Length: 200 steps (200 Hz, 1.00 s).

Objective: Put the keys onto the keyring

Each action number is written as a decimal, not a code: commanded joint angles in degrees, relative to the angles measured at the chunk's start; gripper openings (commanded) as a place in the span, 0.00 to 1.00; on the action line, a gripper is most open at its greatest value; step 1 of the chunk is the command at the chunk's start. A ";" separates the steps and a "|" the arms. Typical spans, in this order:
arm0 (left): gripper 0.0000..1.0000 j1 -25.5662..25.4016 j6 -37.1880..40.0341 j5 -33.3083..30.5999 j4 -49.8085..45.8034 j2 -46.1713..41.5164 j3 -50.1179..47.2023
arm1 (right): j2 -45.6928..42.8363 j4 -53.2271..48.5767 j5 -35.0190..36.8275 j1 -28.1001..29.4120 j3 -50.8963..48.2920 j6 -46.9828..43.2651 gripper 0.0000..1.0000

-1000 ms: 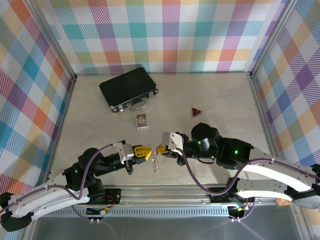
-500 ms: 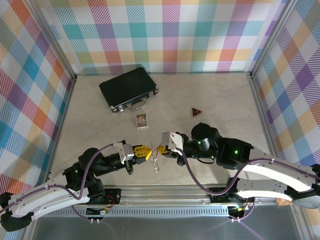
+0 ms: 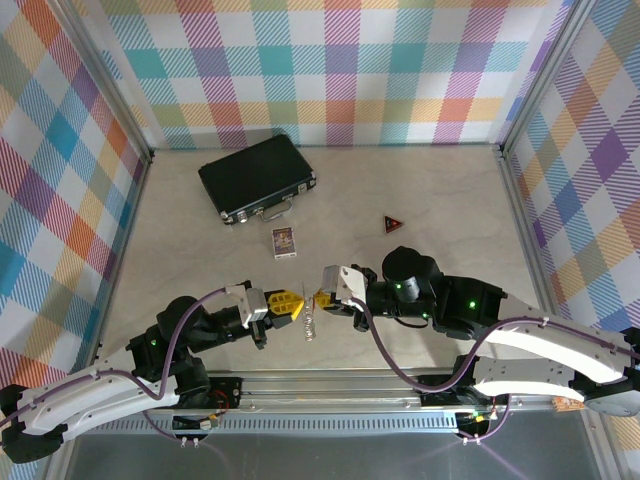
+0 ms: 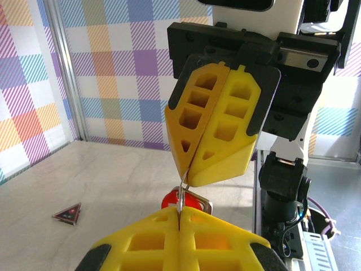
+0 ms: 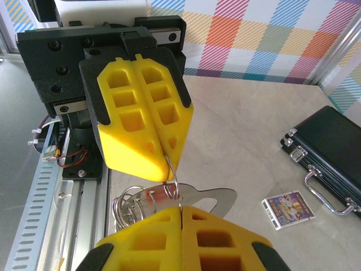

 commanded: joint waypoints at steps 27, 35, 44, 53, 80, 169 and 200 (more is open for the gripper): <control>0.00 -0.24 -0.51 -0.49 2.92 -0.75 -0.23 | -0.29 0.42 0.20 0.60 -0.02 -0.83 0.00; 0.00 -0.24 -0.51 -0.50 2.78 -0.71 -0.08 | -0.28 0.32 0.20 0.59 0.03 -0.84 0.00; 0.00 -0.24 -0.49 -0.50 2.74 -0.74 -0.15 | -0.32 0.07 0.27 0.73 0.11 -0.96 0.00; 0.00 -0.24 -0.42 -0.50 2.77 -0.79 -0.15 | -0.19 -0.30 0.45 0.73 0.27 -1.08 0.00; 0.00 -0.24 -0.46 -0.67 2.90 -0.73 -0.21 | -0.20 -1.67 1.16 1.12 0.86 -1.60 0.00; 0.00 -0.24 -0.41 -0.41 2.95 -0.12 0.03 | 1.12 -0.21 3.40 2.07 1.34 -2.40 0.00; 0.00 -0.24 -0.25 -0.58 2.81 -0.17 -0.05 | 1.20 0.42 4.55 2.48 1.41 -2.85 0.00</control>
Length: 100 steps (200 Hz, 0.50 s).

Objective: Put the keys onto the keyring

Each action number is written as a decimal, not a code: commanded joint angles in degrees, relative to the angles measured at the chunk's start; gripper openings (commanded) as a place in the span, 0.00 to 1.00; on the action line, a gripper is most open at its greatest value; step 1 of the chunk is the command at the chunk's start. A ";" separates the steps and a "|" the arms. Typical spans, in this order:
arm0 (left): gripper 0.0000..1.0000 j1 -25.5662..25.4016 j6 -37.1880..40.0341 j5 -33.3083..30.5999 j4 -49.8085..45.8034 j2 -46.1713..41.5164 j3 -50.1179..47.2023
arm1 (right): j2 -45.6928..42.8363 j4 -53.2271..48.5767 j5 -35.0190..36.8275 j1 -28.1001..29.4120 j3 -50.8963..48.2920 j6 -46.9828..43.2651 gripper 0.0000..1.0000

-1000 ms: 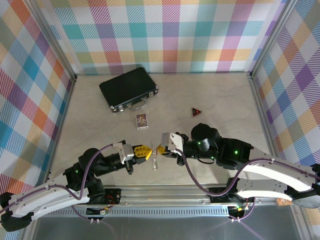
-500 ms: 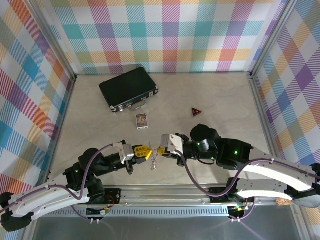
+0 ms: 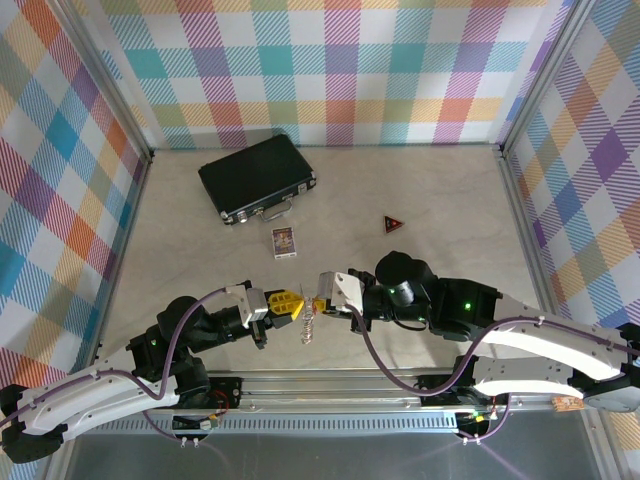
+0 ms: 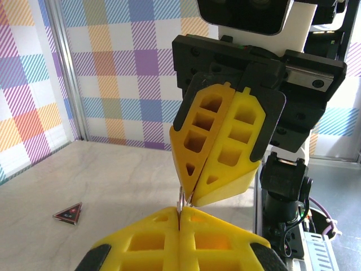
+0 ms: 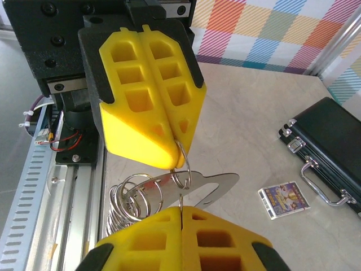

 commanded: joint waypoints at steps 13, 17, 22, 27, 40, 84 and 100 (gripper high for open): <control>0.00 -0.23 -0.16 -0.42 2.79 0.02 0.03 | 0.33 2.16 1.38 0.70 1.50 -1.17 0.00; 0.00 -0.24 -0.19 -0.41 2.73 0.06 0.05 | 0.30 2.17 1.37 0.78 1.50 -1.17 0.00; 0.00 -0.24 -0.11 -0.35 2.80 0.22 0.15 | 0.32 2.28 1.30 0.79 1.50 -1.26 0.00; 0.00 -0.23 -0.11 -0.37 2.81 0.31 0.18 | 0.35 2.34 1.29 0.74 1.58 -1.26 0.00; 0.00 -0.24 -0.06 -0.21 2.81 0.55 0.29 | 0.44 2.31 1.36 0.81 1.67 -1.34 0.00; 0.00 -0.24 0.10 -0.41 2.49 0.94 0.45 | 0.18 2.97 1.73 0.96 1.50 -1.54 0.00; 0.00 -0.24 0.11 -0.41 2.55 1.22 0.51 | 0.32 2.95 1.70 1.05 1.41 -1.61 0.00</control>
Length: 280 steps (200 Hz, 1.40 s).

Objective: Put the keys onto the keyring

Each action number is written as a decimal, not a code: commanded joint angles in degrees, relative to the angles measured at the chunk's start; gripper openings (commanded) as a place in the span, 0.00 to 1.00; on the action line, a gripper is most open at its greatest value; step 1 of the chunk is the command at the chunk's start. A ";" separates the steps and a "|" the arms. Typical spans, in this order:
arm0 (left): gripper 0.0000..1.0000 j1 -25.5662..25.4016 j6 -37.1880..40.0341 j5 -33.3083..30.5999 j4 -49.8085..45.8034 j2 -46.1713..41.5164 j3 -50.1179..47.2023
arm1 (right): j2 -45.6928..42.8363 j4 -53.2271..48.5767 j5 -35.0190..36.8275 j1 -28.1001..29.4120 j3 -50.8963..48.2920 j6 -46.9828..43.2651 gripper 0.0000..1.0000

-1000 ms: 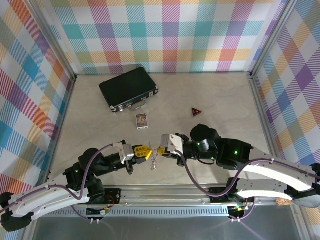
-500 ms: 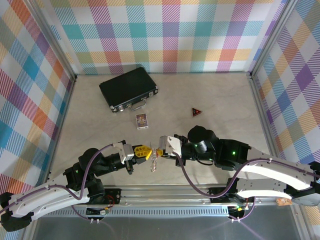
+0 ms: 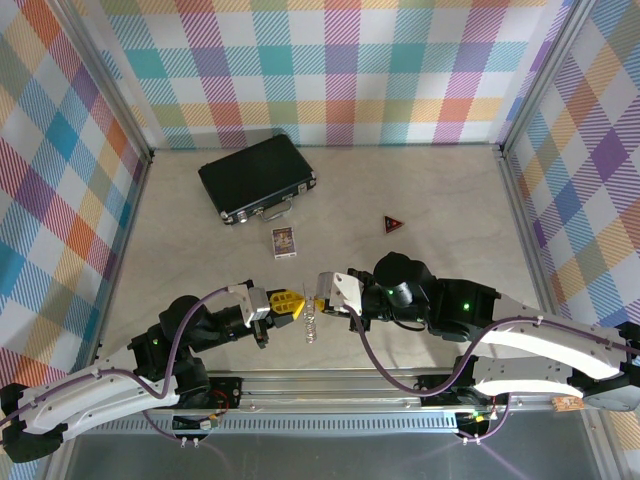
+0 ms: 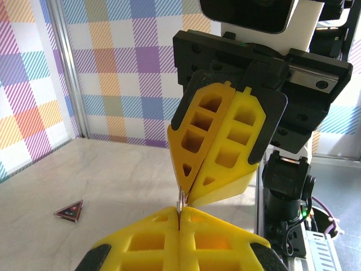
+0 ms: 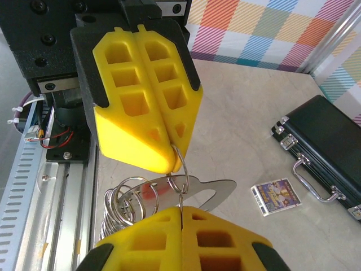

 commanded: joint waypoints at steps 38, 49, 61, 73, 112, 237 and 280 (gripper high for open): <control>0.00 -0.24 0.08 0.00 2.59 0.55 0.29 | -0.39 3.59 0.45 0.74 0.97 -0.84 0.00; 0.00 -0.24 0.09 0.09 2.68 0.58 0.21 | -0.24 3.79 0.28 0.74 0.97 -0.73 0.00; 0.00 -0.24 0.09 0.00 2.77 0.57 0.21 | -0.10 4.03 0.22 0.77 1.06 -0.72 0.00; 0.00 -0.24 0.08 -0.01 2.77 0.53 0.12 | 0.08 4.31 -0.16 0.81 1.06 -0.59 0.00; 0.00 -0.24 0.16 -0.08 2.50 0.35 -0.10 | 0.25 5.13 -1.54 0.81 1.06 0.15 0.00; 0.00 -0.24 0.26 -0.08 2.42 0.27 -0.12 | -1.22 7.85 -3.77 0.82 -0.85 1.56 0.00; 0.00 -0.24 0.26 -0.20 2.46 0.27 -0.06 | -1.71 7.81 -3.55 0.85 -1.39 1.66 0.00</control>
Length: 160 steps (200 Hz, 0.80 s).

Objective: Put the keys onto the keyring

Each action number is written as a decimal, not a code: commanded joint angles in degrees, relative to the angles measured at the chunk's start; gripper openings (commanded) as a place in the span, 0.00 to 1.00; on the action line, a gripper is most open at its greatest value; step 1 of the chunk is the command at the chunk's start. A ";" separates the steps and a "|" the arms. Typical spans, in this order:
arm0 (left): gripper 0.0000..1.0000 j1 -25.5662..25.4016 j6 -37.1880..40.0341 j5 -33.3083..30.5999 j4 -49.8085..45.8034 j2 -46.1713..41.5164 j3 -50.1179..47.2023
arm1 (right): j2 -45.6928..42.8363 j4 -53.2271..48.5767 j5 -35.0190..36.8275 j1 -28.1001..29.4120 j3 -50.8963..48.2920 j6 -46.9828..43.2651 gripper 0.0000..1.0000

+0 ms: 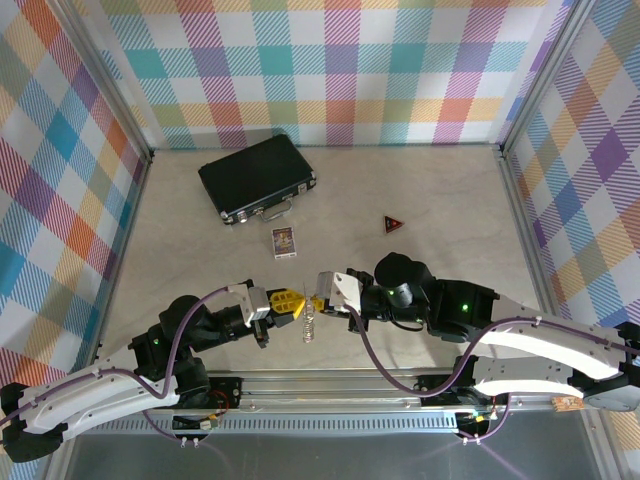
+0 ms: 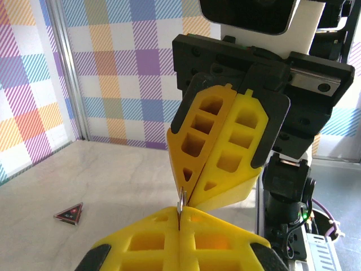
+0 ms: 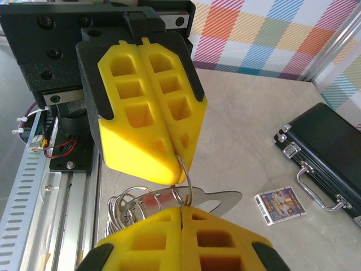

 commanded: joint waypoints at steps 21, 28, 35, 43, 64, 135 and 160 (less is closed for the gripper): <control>0.00 -0.24 0.33 -0.27 1.30 -0.32 0.03 | -1.96 4.42 -1.50 0.79 -0.48 1.09 0.00; 0.00 -0.25 0.28 -0.49 1.22 -0.40 0.04 | -2.15 4.18 -1.01 0.79 -0.64 1.24 0.00; 0.00 -0.17 0.25 -0.87 1.05 -0.56 0.05 | -2.33 3.80 -0.46 0.81 -0.81 1.47 0.00; 0.00 -0.24 0.24 -1.54 0.80 -0.63 0.03 | -2.43 3.13 0.25 0.81 -0.96 1.82 0.00; 0.00 -0.24 0.15 -3.56 0.15 -0.98 -0.13 | -2.72 0.93 2.41 0.70 -1.40 3.20 0.00; 0.00 -0.24 0.38 -9.30 -1.13 -3.11 -1.51 | 2.32 -15.12 6.98 -7.47 1.31 15.82 0.00; 0.00 -0.25 0.06 -11.00 -1.02 -5.66 -3.44 | 8.12 -21.93 6.58 -12.69 2.05 22.35 0.00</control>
